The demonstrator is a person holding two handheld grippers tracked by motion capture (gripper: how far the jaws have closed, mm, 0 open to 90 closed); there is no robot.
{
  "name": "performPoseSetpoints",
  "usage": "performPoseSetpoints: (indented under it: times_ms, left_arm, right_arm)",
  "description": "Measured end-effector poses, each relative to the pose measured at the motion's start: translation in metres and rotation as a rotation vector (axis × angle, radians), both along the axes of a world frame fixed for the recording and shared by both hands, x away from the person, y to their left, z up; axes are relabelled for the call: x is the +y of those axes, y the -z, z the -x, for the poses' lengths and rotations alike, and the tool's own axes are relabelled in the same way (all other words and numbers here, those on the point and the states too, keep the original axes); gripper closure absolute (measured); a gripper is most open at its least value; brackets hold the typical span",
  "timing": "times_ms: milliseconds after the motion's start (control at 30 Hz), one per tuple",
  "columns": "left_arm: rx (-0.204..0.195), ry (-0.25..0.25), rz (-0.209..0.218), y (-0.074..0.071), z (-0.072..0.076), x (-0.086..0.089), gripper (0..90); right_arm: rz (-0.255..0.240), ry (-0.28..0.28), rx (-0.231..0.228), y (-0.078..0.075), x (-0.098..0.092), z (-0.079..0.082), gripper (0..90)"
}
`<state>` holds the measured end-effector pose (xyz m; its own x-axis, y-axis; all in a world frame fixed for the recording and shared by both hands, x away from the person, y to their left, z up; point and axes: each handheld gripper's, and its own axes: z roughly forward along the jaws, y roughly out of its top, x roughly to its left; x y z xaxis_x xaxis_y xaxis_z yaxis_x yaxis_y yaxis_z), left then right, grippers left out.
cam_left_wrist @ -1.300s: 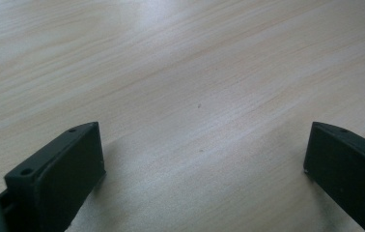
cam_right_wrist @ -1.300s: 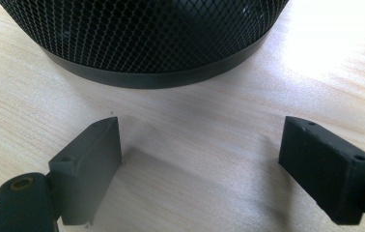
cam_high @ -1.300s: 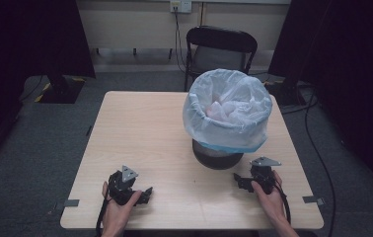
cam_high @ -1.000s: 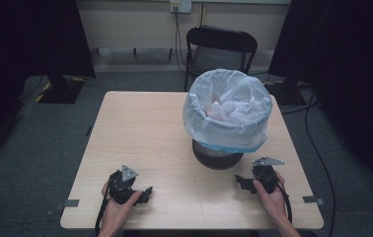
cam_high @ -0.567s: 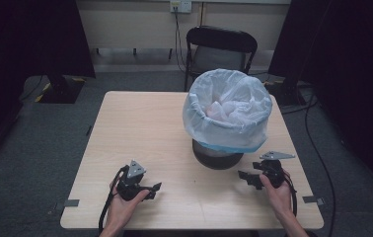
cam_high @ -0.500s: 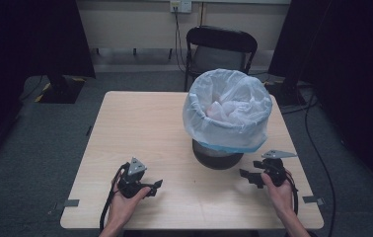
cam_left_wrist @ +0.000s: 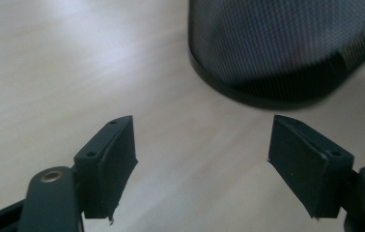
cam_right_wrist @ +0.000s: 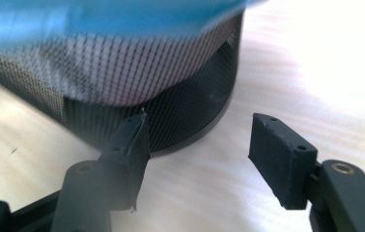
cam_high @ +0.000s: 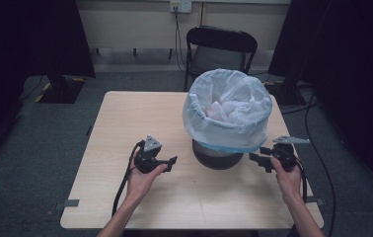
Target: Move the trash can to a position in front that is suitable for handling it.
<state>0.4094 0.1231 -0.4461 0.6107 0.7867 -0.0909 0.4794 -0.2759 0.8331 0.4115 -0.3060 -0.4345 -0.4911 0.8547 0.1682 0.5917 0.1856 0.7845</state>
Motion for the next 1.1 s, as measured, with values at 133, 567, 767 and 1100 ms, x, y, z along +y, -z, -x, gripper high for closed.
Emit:
performPoseSetpoints:
  times_ms: [133, 567, 767, 1100]
  left_arm:
    - [0.018, -0.004, -0.002, -0.001, -0.023, -0.008, 25.0]
    - [-0.028, -0.042, 0.040, -0.023, -0.073, -0.029, 24.5]
    - [-0.036, -0.070, 0.046, -0.021, -0.092, -0.035, 23.5]
    - [-0.052, -0.097, 0.125, -0.020, -0.109, -0.042, 18.3]
  right_arm:
    - [0.006, 0.022, -0.007, -0.006, -0.004, -0.011, 39.3]
    - [-0.036, 0.117, -0.047, -0.017, -0.023, -0.041, 35.7]
    - [-0.043, 0.133, -0.064, -0.022, -0.021, -0.056, 31.5]
    - [-0.110, 0.149, -0.067, -0.019, -0.017, -0.070, 30.9]
